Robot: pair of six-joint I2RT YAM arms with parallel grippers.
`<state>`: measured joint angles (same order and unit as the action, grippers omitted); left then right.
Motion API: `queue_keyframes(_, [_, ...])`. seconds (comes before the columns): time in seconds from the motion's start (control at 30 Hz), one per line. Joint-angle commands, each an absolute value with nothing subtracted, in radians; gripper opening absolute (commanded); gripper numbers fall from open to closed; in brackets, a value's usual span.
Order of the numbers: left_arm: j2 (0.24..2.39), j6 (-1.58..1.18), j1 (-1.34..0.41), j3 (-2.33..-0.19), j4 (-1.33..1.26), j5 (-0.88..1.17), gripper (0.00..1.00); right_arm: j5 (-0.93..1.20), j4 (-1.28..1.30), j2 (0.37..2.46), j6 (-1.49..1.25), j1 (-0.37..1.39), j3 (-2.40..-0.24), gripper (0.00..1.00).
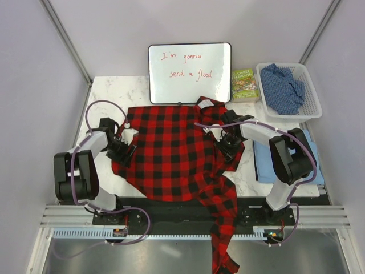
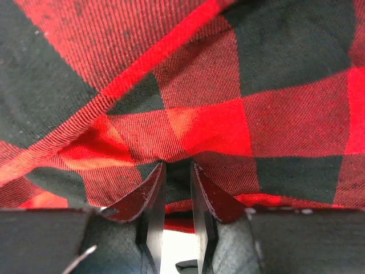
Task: Fold and stack the long sleeve shirts
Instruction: Flatten the shirt out
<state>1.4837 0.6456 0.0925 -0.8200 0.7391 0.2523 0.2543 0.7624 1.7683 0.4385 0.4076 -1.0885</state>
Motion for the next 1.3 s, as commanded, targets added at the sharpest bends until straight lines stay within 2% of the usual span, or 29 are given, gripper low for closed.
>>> queue_keyframes(0.0, [1.587, 0.705, 0.153, -0.886, 0.652, 0.161, 0.72, 0.065, 0.732, 1.812, 0.557, 0.391, -1.065, 0.3])
queue_keyframes(0.2, [1.718, 0.726, 0.232, -1.044, 0.641, 0.17, 0.66, -0.021, 0.811, 1.839, 0.659, 0.261, -1.192, 0.3])
queue_keyframes(0.23, [1.738, 0.716, 0.227, -1.072, 0.658, 0.231, 0.66, -0.025, 0.815, 1.83, 0.667, 0.252, -1.209, 0.31])
queue_keyframes(0.4, [1.639, 0.726, 0.216, -1.178, 0.849, 0.471, 0.76, 0.043, 0.905, 1.769, 0.654, 0.261, -1.321, 0.33])
queue_keyframes(0.5, [1.522, 0.759, 0.224, -1.17, 0.937, 0.499, 0.81, 0.129, 0.971, 1.68, 0.603, 0.345, -1.384, 0.35])
queue_keyframes(0.6, [1.438, 0.813, 0.239, -1.115, 0.982, 0.488, 0.83, 0.245, 0.982, 1.618, 0.542, 0.438, -1.422, 0.41])
queue_keyframes(0.63, [1.416, 0.822, 0.27, -1.095, 0.986, 0.492, 0.83, 0.276, 0.982, 1.615, 0.494, 0.502, -1.44, 0.44])
queue_keyframes(0.73, [1.373, 0.857, 0.391, -1.048, 1.018, 0.572, 0.82, 0.386, 0.931, 1.628, 0.423, 0.624, -1.45, 0.45])
queue_keyframes(0.8, [1.388, 0.941, 0.455, -1.048, 1.096, 0.629, 0.76, 0.436, 0.888, 1.657, 0.41, 0.687, -1.442, 0.44])
queue_keyframes(0.87, [1.382, 1.024, 0.471, -0.987, 1.137, 0.62, 0.61, 0.456, 0.847, 1.692, 0.39, 0.727, -1.425, 0.41])
queue_keyframes(1.0, [1.286, 1.193, 0.514, -0.824, 1.126, 0.568, 0.5, 0.433, 0.72, 1.785, 0.333, 0.869, -1.422, 0.39])
queue_keyframes(1.13, [1.21, 1.239, 0.512, -0.701, 1.045, 0.503, 0.44, 0.408, 0.69, 1.919, 0.319, 0.881, -1.52, 0.36])
queue_keyframes(1.27, [1.258, 1.217, 0.505, -0.646, 0.965, 0.488, 0.42, 0.425, 0.672, 2.032, 0.282, 0.854, -1.589, 0.36])
